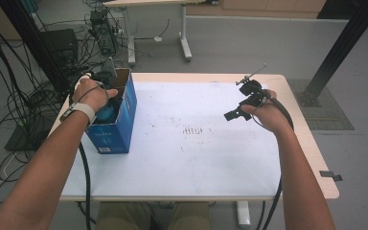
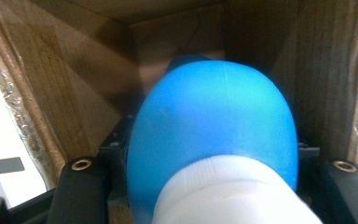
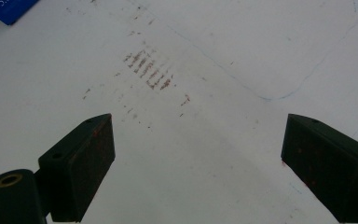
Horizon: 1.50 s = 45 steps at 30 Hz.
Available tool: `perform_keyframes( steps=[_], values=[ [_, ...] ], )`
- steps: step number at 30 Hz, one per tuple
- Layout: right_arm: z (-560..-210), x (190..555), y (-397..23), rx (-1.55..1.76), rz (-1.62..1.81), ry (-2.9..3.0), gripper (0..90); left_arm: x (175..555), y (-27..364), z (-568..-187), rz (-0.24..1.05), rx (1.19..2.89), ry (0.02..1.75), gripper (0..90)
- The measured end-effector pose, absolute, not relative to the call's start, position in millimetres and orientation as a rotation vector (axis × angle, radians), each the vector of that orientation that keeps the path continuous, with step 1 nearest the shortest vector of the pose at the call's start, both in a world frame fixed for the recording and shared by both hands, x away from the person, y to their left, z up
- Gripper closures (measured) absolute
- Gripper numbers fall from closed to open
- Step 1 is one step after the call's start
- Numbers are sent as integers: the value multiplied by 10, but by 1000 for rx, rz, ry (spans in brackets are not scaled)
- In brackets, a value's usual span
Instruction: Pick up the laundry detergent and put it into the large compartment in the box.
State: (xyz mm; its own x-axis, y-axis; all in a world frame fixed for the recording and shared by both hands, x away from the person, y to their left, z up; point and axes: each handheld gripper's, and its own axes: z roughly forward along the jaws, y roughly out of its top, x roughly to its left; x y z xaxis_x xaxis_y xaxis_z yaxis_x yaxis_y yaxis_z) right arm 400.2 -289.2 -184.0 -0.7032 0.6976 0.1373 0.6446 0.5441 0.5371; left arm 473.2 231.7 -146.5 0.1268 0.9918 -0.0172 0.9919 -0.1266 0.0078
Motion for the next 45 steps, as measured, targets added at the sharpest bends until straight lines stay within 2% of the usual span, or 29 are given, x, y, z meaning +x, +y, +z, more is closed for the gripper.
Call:
perform_keyframes(
  steps=[45],
  values=[
    [-1817,3980,-2887,1169,869,2674,96,4714,2313,-1472,-4,2342,2065,374]
  ],
)
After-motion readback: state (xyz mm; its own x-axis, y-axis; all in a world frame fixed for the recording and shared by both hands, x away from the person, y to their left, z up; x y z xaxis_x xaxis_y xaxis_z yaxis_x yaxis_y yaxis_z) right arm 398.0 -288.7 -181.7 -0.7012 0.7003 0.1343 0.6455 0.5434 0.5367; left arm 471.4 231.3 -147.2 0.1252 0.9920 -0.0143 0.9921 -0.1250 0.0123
